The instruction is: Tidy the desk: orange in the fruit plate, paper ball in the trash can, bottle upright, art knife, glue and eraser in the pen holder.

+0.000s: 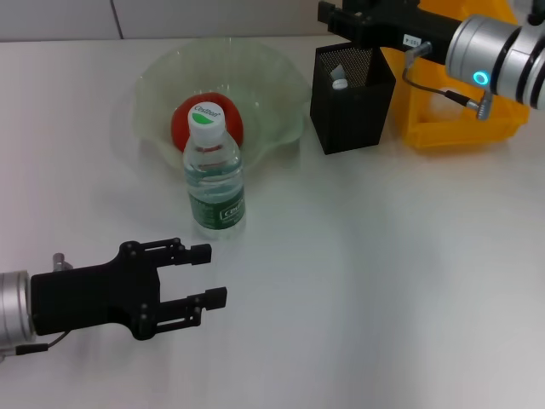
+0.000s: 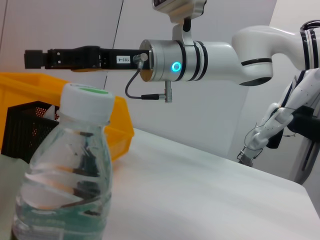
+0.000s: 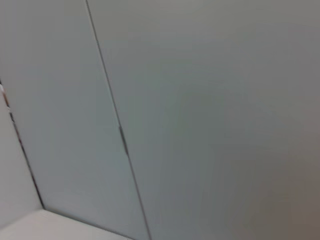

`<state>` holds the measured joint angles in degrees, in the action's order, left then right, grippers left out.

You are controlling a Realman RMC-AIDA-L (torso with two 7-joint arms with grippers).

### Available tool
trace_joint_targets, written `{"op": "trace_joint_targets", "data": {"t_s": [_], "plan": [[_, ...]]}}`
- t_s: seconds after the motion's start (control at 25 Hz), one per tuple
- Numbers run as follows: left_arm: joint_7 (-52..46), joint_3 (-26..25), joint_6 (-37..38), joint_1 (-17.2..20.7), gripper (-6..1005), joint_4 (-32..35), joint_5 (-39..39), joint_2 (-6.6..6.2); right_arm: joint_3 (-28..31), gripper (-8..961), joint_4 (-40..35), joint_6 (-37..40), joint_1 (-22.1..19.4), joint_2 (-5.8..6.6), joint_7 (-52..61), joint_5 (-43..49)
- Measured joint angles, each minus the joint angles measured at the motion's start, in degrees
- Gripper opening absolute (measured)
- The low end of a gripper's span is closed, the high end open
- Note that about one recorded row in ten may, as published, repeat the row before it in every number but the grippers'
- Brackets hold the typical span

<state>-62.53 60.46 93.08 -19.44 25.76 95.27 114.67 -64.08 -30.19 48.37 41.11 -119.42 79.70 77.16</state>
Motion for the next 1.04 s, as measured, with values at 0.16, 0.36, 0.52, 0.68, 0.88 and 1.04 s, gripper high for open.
{"op": "trace_joint_targets", "data": {"t_s": [0.16, 0.36, 0.52, 0.68, 0.88, 1.04], "plan": [[-0.80, -0.42, 1.65, 0.51, 648, 0.12, -0.04, -0.48, 0.09, 483, -5.19, 5.51, -3.90, 0.14, 3.52, 0.23], [-2.37, -3.11, 6.42, 1.99, 648, 0.16, -0.02, -2.79, 1.30, 514, -14.57, 26.15, -12.81, 1.70, 5.17, 0.65], [-3.33, -4.78, 8.06, 3.14, 648, 0.23, 0.00, -4.26, 2.31, 512, -15.39, 46.48, -16.49, 5.74, 5.19, 6.21], [-4.16, -5.35, 10.08, 4.01, 648, 0.77, 0.00, -5.59, 7.17, 511, -11.31, 57.28, -17.34, 6.24, 1.51, 18.04], [-5.10, -5.08, 10.53, 4.08, 648, 1.55, 0.37, -6.17, 7.66, 511, -7.70, 58.50, -18.29, 4.10, -2.96, 23.17], [-5.36, -5.34, 10.69, 3.42, 648, 1.79, 1.94, -6.11, 8.00, 511, -7.46, 58.15, -18.99, 2.57, -5.27, 23.95]]}}
